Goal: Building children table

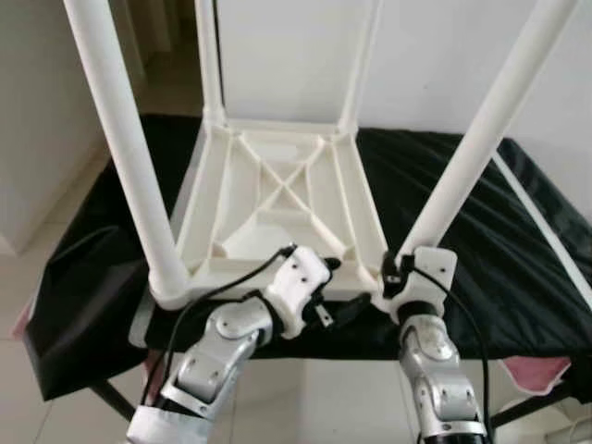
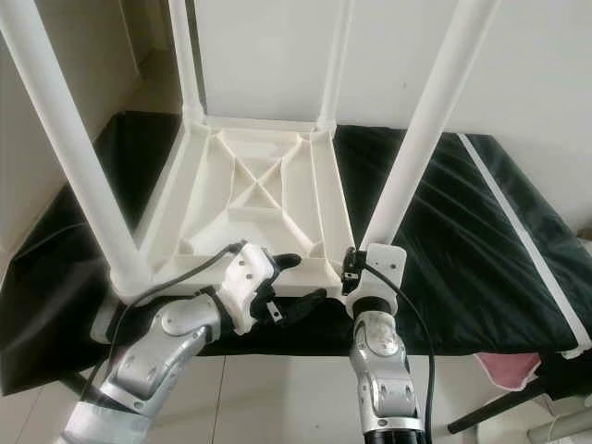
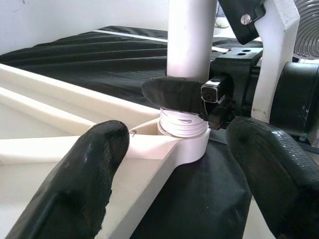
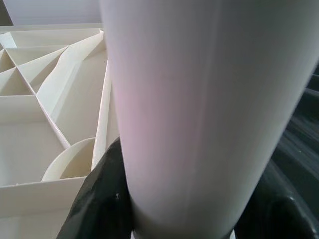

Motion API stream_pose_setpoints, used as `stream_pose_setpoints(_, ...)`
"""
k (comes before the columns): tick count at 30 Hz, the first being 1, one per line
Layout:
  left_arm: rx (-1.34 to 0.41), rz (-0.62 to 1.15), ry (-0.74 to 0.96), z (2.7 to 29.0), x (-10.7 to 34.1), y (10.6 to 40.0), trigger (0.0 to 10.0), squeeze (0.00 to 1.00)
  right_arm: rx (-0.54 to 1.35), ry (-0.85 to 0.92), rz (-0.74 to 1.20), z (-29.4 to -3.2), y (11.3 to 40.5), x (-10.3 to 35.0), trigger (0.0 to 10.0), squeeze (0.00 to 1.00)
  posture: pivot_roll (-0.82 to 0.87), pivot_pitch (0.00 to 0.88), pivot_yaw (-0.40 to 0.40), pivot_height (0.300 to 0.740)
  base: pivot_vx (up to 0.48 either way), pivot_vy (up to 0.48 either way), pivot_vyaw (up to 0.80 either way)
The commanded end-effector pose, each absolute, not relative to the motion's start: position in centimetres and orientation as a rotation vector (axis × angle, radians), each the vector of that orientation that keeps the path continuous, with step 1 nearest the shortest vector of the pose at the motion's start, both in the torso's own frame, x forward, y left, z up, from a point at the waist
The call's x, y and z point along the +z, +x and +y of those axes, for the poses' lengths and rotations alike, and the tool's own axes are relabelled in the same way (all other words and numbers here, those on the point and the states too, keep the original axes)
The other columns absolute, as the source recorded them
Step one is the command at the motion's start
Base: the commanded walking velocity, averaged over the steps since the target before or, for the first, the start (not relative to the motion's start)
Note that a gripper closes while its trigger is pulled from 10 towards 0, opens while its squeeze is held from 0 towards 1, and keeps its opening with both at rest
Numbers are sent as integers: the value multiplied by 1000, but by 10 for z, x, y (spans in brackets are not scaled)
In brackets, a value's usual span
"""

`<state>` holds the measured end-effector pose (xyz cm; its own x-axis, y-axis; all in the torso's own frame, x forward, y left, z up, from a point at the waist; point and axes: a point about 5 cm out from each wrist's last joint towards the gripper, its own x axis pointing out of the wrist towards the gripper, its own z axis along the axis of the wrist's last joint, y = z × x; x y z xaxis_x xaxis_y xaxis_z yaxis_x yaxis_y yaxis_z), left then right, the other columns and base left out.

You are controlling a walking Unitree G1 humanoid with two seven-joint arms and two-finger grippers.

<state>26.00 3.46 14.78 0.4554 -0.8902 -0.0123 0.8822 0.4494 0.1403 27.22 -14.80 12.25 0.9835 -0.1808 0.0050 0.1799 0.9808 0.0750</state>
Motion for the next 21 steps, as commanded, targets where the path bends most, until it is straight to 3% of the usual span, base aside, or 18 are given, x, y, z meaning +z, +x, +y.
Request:
stream_pose_setpoints(1, -1102, -62, 139, 34, 148, 262, 10000, 0, -230, 101, 37, -153, 267, 111, 10000, 1000, -26, 0, -43, 740, 0, 0, 0)
stream_pose_setpoints(12, -1102, -62, 142, 33, 148, 261, 10000, 0, -99, 72, -18, -172, 266, 119, 10000, 1000, -33, 0, -40, 740, 0, 0, 0)
stream_pose_setpoints(18, -1091, -84, 141, 30, 151, 263, 10000, 0, 105, 35, -2, -184, 269, 117, 10000, 1000, -39, 0, -38, 740, 0, 0, 0)
stream_pose_setpoints(19, -1086, -100, 157, 30, 151, 263, 10000, 0, 173, 11, -9, -187, 271, 120, 10000, 0, -44, 0, -38, 740, 0, 0, 0)
stream_pose_setpoints(21, -1083, -111, 169, 30, 151, 263, 10000, 0, 215, -5, -15, -190, 273, 123, 10000, 0, -44, 0, -38, 740, 0, 0, 0)
